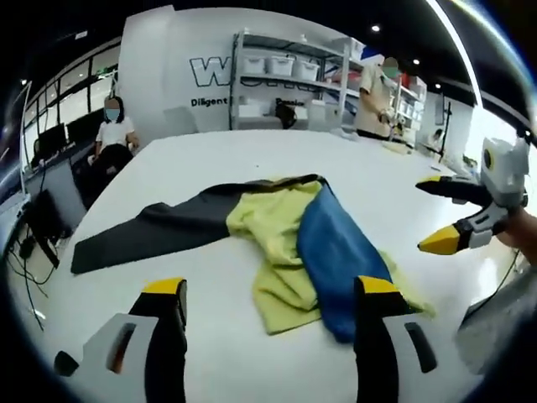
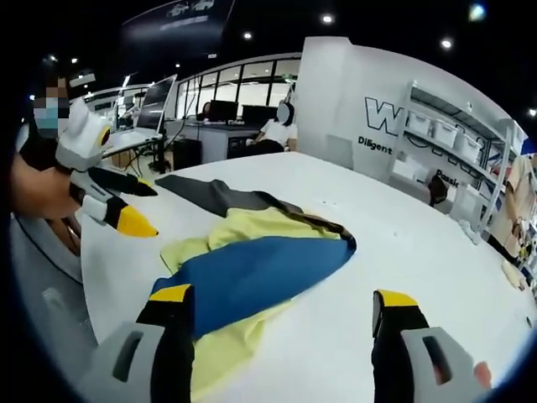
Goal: Fold the garment on the visible template until the final outline fits inside the template.
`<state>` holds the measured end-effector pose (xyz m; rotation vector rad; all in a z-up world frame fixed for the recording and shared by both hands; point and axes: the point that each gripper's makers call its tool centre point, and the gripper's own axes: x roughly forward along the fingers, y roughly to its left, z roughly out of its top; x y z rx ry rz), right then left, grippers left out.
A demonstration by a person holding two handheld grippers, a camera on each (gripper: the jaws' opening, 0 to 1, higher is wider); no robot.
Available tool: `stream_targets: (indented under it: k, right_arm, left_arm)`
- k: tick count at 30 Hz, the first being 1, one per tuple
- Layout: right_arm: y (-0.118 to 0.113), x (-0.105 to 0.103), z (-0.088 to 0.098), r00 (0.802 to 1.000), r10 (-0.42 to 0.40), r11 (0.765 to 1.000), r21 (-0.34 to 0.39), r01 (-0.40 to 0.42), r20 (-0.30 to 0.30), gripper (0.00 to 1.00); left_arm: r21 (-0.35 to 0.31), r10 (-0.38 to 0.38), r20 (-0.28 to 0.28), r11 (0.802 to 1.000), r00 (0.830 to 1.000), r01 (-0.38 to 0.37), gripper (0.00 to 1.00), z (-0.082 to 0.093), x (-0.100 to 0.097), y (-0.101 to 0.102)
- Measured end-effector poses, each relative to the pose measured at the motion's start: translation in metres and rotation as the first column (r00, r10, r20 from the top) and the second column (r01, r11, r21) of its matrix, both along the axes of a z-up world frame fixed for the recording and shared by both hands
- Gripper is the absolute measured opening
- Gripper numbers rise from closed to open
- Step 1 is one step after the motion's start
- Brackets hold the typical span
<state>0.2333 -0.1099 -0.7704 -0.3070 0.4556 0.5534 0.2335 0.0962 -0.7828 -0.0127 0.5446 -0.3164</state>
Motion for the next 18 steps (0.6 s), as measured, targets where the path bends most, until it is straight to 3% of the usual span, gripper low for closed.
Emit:
stream_targets:
  k: [4, 10, 18]
  right_arm:
    - [0.000, -0.003, -0.004, 1.000, 0.009, 1.000, -0.015, -0.009, -0.009, 0.85]
    - [0.002, -0.012, -0.009, 1.000, 0.024, 0.999, -0.031, -0.024, -0.020, 0.83]
    - [0.023, -0.044, -0.017, 0.990, 0.130, 0.988, -0.077, -0.133, -0.051, 0.77]
  left_arm:
    - [0.014, -0.016, -0.014, 1.000, 1.000, 0.016, 0.84, -0.007, -0.001, -0.004]
    - [0.037, -0.038, 0.009, 0.999, 0.999, 0.037, 0.85, -0.005, 0.000, -0.009]
    - [0.029, -0.024, 0.010, 0.999, 1.000, 0.023, 0.85, -0.004, 0.003, -0.003]
